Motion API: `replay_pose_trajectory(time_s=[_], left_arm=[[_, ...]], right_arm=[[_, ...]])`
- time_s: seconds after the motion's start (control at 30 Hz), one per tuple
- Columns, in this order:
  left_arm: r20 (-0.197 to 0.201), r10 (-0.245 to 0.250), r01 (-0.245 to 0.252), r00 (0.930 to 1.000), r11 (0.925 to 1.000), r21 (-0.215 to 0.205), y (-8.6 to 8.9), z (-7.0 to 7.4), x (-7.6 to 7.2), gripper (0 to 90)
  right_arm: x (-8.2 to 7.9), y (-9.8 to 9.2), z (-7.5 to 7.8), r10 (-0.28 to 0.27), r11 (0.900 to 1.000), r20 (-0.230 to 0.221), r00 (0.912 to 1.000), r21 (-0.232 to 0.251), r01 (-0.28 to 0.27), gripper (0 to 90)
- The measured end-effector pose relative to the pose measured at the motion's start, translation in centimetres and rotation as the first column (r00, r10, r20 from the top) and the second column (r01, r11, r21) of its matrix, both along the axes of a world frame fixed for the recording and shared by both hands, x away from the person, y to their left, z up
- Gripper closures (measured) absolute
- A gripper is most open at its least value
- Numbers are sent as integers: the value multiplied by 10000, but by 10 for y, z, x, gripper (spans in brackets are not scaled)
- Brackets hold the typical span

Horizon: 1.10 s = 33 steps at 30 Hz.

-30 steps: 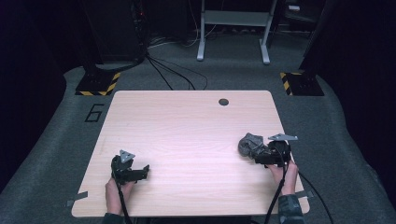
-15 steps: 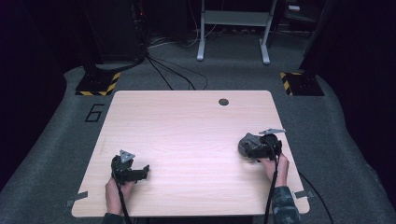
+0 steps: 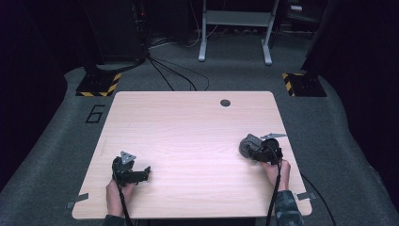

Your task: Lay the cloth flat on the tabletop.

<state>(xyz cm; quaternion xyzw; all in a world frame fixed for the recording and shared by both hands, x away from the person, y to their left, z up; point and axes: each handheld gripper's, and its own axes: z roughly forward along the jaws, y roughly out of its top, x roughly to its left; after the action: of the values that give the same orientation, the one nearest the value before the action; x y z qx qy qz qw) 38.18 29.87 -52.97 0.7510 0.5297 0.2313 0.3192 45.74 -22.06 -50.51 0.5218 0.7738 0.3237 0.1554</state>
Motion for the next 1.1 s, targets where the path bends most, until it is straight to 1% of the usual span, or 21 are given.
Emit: replay_pose_trajectory(time_s=[0.03, 0.07, 0.1, 0.17, 0.23, 0.4, 0.43, 0.47, 0.5, 0.53, 0.6, 0.63, 0.67, 0.77, 0.83, 0.87, 0.9, 0.97, 1.0, 1.03, 1.1], left_arm=[[-10, -12, 12, 10000, 10000, 10, 0, 0, 0, 73], [-11, -13, 13, 10000, 10000, 3, 0, 0, 0, 73], [-13, -16, 16, 10000, 10000, 4, 0, 0, 0, 74], [-14, -19, 19, 10000, 10000, -2, 0, 0, 0, 73], [-18, -28, 28, 10000, 10000, 15, 0, 0, 0, 73], [32, -3, 3, 10000, 10000, 9, 0, 0, 0, 73], [28, -1, 1, 10000, 10000, 9, 0, 0, 0, 74], [42, 10, -10, 10000, 10000, 0, 0, 0, 0, 74], [25, -1, 1, 10000, 10000, 10, 0, 0, 0, 74], [28, 0, 0, 10000, 10000, 8, 0, 0, 0, 73], [38, 8, -8, 10000, 10000, 6, 0, 0, 0, 73], [28, -6, 6, 10000, 10000, 6, 0, 0, 0, 73], [130, 43, -42, 9999, 10000, -14, 0, -1, 0, 74], [101, 32, -31, 9999, 10000, -16, 0, -1, 0, 73], [97, 27, -27, 9999, 10000, -9, 0, -1, 0, 74], [102, 28, -28, 9999, 10000, -11, 0, -1, 0, 73], [43, 1, -1, 10000, 10000, 2, 0, 0, 0, 73], [96, 28, -28, 9999, 10000, -9, 0, -1, 0, 73], [36, -2, 2, 10000, 10000, 2, 0, 0, 0, 74], [78, 29, -29, 10000, 10000, 1, 0, -1, 0, 73], [37, 2, -2, 10000, 10000, -5, 0, 0, 0, 74]], right_arm=[[-1, -1, -1, 47, 10000, 71, 10000, 56, -47, 553], [-2, 0, 0, -132, 9996, 53, 9999, 263, 130, 573], [-2, -2, -1, 3, 9998, 219, 9998, 199, -8, 588], [-5, -1, -1, -165, 9989, 274, 9995, 447, 153, 612], [-7, 1, 3, -141, 9989, 561, 9983, 445, 116, 621], [-18, 8, 21, -68, 9983, 1161, 9932, 584, 0, 620], [-21, 10, 25, -56, 9979, 1216, 9926, 651, -23, 620], [-23, 13, 29, 87, 9981, 1352, 9908, 585, -167, 620], [-26, 16, 33, 172, 9981, 1384, 9902, 561, -252, 619], [-27, 18, 35, 276, 9973, 1391, 9899, 634, -367, 619], [-31, 22, 40, 495, 9931, 1371, 9893, 990, -634, 619], [-33, 25, 43, 526, 9920, 1363, 9893, 1069, -675, 618], [-34, 27, 45, 616, 9916, 1450, 9875, 1036, -770, 618], [-41, 39, 54, 853, 9887, 1613, 9832, 1085, -1035, 618], [-45, 48, 57, 1127, 9859, 1728, 9785, 1031, -1317, 618], [-46, 50, 57, 1172, 9856, 1734, 9779, 1006, -1359, 617], [-47, 55, 58, 1229, 9846, 1714, 9775, 1024, -1417, 616], [-49, 64, 58, 1566, 9808, 1725, 9725, 885, -1737, 615], [-51, 69, 58, 1648, 9804, 1696, 9716, 796, -1802, 614], [-52, 73, 58, 1777, 9787, 1671, 9698, 729, -1919, 614], [-54, 82, 57, 2021, 9735, 1660, 9652, 739, -2165, 613]])
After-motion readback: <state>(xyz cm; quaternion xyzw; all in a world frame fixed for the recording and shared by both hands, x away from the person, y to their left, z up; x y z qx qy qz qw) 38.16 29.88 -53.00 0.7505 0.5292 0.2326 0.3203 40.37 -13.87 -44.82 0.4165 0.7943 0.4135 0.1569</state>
